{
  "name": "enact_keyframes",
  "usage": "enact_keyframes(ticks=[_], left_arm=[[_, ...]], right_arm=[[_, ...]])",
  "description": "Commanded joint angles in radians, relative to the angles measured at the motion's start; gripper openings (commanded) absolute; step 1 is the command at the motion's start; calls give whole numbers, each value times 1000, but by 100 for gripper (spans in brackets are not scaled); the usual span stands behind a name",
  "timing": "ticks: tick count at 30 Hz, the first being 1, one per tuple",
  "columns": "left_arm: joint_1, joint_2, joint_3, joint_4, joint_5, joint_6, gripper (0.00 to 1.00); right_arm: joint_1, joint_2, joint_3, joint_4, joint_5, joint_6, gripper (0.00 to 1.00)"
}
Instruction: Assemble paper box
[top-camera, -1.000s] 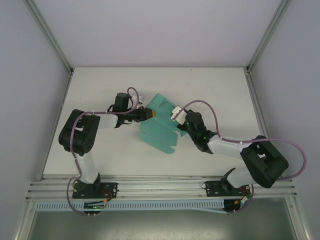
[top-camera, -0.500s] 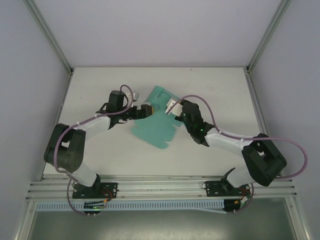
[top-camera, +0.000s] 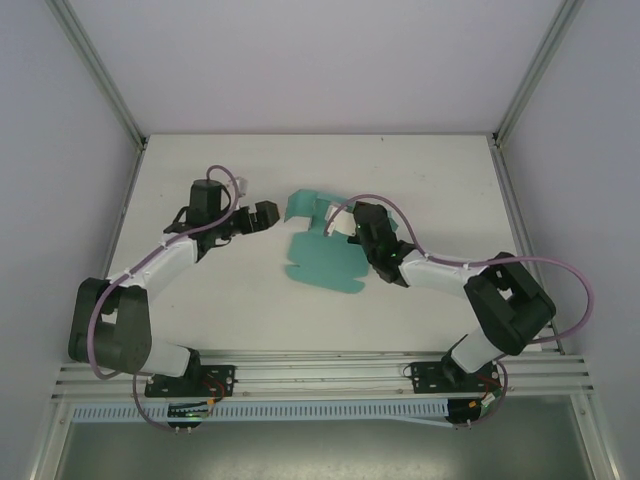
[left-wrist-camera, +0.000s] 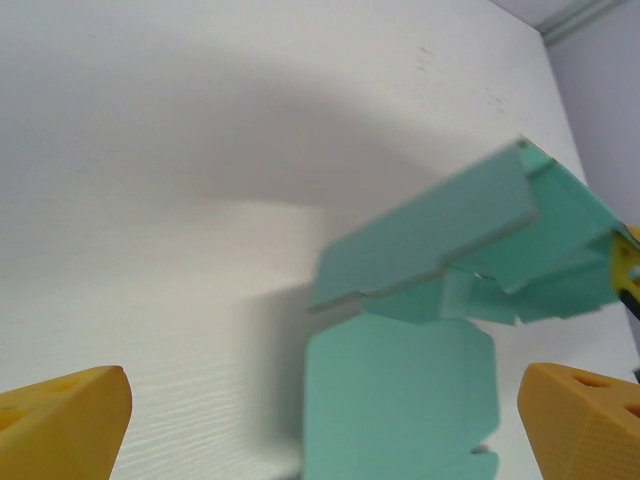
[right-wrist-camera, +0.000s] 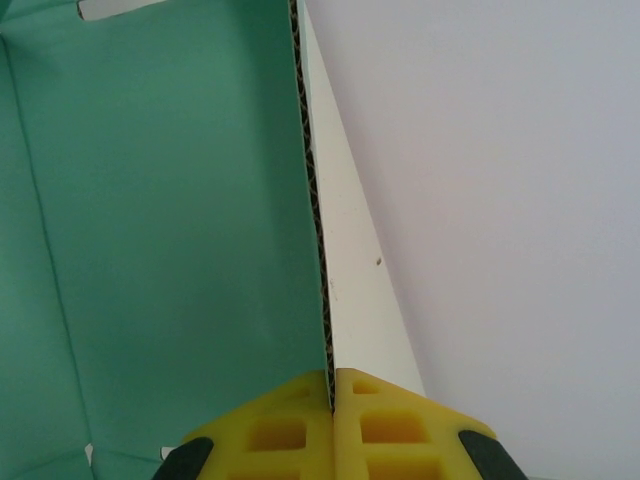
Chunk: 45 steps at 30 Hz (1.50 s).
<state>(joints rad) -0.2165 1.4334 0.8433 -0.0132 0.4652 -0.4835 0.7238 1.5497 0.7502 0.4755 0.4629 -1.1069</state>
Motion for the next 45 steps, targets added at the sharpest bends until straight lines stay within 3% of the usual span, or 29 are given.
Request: enact_keyframes(ticks=[1, 7, 16, 21, 27, 34, 45], left_arm=[[18, 38, 31, -27, -40, -9, 98], [29, 224, 172, -41, -122, -19, 99], [28, 431, 270, 46, 61, 26, 98], [28, 452, 263, 92, 108, 31, 95], [16, 453, 222, 202, 321, 87, 85], [-40, 399, 114, 256, 315, 155, 71], [-105, 427, 105, 359, 344, 185, 70]], right_arm=[[26, 51, -19, 68, 8, -43, 0], [67, 126, -69, 186, 75, -47, 0], [89, 154, -83, 258, 120, -43, 0], [88, 155, -67, 321, 118, -107, 0], [91, 160, -51, 323, 121, -108, 0], [92, 172, -70, 345, 152, -100, 0], [113, 147, -86, 323, 155, -89, 0]])
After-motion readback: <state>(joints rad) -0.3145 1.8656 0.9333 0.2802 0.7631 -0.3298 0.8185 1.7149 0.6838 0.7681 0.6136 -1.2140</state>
